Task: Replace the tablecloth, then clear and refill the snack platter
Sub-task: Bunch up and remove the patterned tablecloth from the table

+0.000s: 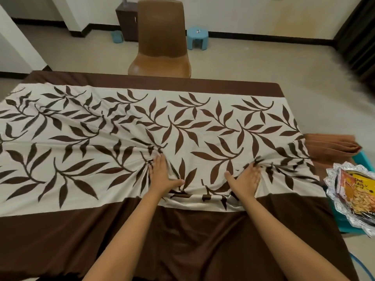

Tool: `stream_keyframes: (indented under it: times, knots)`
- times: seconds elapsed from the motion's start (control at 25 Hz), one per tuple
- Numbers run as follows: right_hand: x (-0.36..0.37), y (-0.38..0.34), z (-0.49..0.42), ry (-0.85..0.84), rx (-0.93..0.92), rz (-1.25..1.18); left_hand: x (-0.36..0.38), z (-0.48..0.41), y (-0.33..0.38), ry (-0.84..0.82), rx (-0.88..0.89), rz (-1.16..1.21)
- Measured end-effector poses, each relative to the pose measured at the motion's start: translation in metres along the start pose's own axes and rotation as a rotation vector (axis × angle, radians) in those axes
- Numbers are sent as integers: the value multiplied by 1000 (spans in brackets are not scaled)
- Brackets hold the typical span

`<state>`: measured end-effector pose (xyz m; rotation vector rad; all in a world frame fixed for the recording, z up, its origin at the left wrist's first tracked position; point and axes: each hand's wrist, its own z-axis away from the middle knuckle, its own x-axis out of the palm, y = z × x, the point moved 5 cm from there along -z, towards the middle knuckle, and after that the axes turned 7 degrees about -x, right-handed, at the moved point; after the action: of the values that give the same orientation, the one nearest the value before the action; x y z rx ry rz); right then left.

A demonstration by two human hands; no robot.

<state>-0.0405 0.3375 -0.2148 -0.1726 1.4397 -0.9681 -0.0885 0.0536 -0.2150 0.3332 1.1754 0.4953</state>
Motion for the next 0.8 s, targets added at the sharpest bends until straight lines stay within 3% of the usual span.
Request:
stream_keyframes:
  times: [0.16,0.28,0.44,0.52,0.64,0.68,0.72,0.8]
  knots:
    - [18,-34,-21,-103,-127,-64,13,-5,32,-126,186,-27]
    - [31,-61,-33,-157,-236,-170,31,-2,59,-243,324,-180]
    - [51,-74,-40,-324,-356,-94,59,14,88,-421,564,-216]
    - [57,-74,-41,-352,-417,6,56,22,96,-512,592,-75]
    - [58,-72,-43,-328,-499,140,22,15,91,-610,429,130]
    - [56,-73,-42,-329,-514,157,4,8,84,-514,341,268]
    - [54,-75,-39,-337,-528,162,-17,-3,71,-297,227,399]
    - [51,-79,-31,-360,-594,169,-53,-20,27,276,-140,401]
